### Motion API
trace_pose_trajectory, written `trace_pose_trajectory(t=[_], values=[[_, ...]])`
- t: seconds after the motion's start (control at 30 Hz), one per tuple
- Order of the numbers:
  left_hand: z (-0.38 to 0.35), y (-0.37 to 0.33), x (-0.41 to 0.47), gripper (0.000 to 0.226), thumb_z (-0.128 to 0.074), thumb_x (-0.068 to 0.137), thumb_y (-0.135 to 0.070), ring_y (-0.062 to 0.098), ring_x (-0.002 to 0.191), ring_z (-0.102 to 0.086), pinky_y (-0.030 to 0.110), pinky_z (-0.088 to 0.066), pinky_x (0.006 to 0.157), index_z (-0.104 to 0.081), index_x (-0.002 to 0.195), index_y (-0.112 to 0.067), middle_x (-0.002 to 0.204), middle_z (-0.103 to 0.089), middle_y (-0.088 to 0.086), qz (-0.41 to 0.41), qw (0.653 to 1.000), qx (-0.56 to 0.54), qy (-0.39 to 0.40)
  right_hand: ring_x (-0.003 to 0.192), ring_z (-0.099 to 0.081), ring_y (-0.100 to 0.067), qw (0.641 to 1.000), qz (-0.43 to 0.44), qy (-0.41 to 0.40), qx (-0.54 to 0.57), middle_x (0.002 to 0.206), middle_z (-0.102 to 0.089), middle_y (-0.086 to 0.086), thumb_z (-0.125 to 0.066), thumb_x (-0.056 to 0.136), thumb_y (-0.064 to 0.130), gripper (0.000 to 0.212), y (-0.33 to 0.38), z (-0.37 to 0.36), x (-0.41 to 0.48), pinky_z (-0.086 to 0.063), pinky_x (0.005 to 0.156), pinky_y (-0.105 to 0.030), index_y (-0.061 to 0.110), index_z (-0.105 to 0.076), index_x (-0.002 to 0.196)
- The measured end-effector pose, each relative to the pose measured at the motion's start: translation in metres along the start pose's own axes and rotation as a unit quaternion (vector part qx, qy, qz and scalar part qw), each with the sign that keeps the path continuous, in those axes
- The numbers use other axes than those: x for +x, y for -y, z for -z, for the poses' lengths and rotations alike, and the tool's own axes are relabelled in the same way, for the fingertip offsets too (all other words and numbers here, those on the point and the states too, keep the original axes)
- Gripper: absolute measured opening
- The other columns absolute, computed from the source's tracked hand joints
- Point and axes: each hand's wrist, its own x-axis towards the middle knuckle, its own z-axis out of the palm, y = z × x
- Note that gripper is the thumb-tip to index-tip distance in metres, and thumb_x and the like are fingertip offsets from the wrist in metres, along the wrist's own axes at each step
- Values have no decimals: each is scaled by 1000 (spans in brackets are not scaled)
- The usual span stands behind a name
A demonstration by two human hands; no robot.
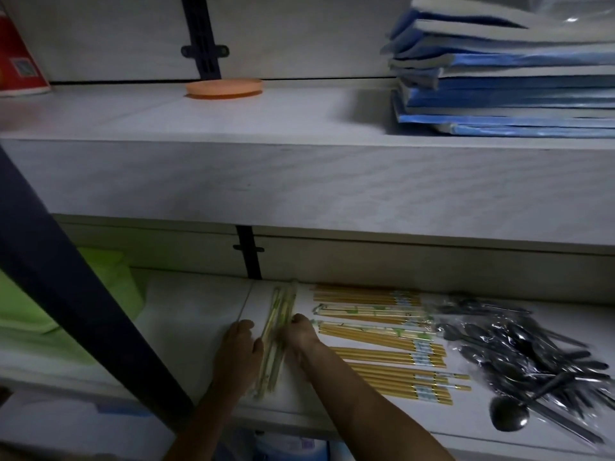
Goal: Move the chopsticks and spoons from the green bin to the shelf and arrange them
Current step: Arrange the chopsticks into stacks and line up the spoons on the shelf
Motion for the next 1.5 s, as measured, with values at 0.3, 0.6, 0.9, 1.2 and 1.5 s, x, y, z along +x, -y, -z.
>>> trace_pose_trajectory(t=[0.3,0.6,0.9,1.2,1.5], values=[[-18,-35,-1,18,-54,86,-3,30,91,-59,35,-47,75,-64,101,-5,98,-64,14,-129,991,11,-45,102,-62,-19,976,150,-118,-109,114,-66,0,-46,95,13,26,-36,101,-40,-50,81,-22,14,-66,112],[-41,-61,-8,20,-49,91,-15,16,97,-57,25,-47,80,-62,106,-16,105,-64,2,-145,989,4,-25,111,-56,-27,875,138,-149,-440,123,-59,-6,-45,93,25,31,-71,187,-29,-46,92,-33,27,-58,122],[-52,-66,-14,19,-50,91,-13,9,90,-50,16,-34,72,-62,106,-14,104,-63,3,-140,990,17,-27,115,-53,-28,854,140,-30,-500,130,-53,-11,-45,93,27,36,-61,202,-19,-45,96,-38,19,-49,128],[-53,-74,-9,21,-51,90,-11,16,99,-56,17,-37,76,-63,108,-12,108,-64,4,-123,991,21,-50,109,-56,-25,885,135,-9,-446,123,-59,-10,-51,92,33,34,-51,215,-25,-45,88,-31,20,-52,124],[-90,-99,21,29,-51,87,-4,27,112,-53,30,-42,89,-62,114,-8,118,-60,11,-192,980,41,-12,81,-53,-22,911,195,-128,-339,102,-63,-17,-43,97,22,22,-46,257,-70,-33,66,-25,7,-52,112]])
